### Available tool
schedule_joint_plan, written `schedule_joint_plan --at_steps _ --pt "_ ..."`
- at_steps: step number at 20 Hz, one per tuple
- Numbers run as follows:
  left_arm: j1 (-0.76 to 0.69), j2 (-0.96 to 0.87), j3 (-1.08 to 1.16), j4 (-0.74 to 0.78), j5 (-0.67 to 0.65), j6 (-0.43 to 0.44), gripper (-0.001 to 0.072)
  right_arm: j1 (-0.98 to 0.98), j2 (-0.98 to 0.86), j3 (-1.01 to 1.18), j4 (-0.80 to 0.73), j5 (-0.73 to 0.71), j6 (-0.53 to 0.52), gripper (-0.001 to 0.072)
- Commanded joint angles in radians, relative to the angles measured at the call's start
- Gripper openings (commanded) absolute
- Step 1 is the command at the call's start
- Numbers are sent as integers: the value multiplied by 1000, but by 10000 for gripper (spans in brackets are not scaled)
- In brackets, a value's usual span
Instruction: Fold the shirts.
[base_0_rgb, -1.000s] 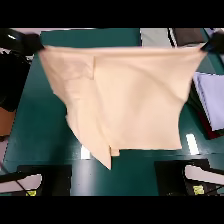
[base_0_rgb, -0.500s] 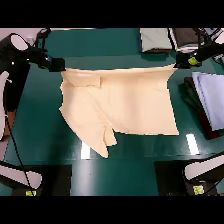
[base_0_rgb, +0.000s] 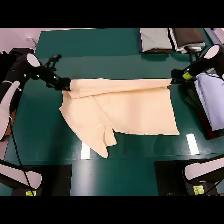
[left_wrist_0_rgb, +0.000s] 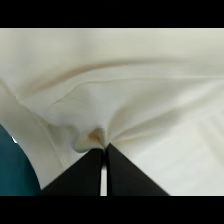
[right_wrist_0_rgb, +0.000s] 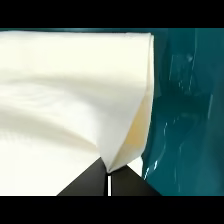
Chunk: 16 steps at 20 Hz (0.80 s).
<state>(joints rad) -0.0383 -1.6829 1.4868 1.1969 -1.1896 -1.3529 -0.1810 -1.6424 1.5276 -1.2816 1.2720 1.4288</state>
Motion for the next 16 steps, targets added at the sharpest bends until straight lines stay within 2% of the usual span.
schedule_joint_plan --at_steps 1,2,3,4,5,7,9,13,14,15,16 --pt "0 0 -69 -8 16 0 24 22 11 -71 6 -40 0 23" --pt "0 2 -69 -8 9 -4 26 23 10 -71 8 -42 0 30" --pt "0 6 -68 -8 -3 -8 89 24 10 -63 19 -37 0 159" --pt "0 8 -56 -2 -27 -14 422 21 11 -49 52 -34 0 372" --pt "3 8 -36 8 -64 -47 538 13 13 -29 79 -15 -1 392" --pt "11 45 -12 28 -121 -61 539 -11 51 -20 85 38 -27 391" --pt "13 150 -65 84 -100 -85 539 -49 131 -94 82 74 -59 390" --pt "13 402 -339 112 -72 -123 539 -192 326 -387 83 117 -79 391" --pt "13 462 -423 110 -67 -138 539 -235 365 -465 83 132 -85 444" --pt "13 516 -500 108 -58 -140 539 -272 397 -537 83 142 -87 530" --pt "13 569 -576 105 -48 -147 539 -311 424 -612 83 144 -87 532"
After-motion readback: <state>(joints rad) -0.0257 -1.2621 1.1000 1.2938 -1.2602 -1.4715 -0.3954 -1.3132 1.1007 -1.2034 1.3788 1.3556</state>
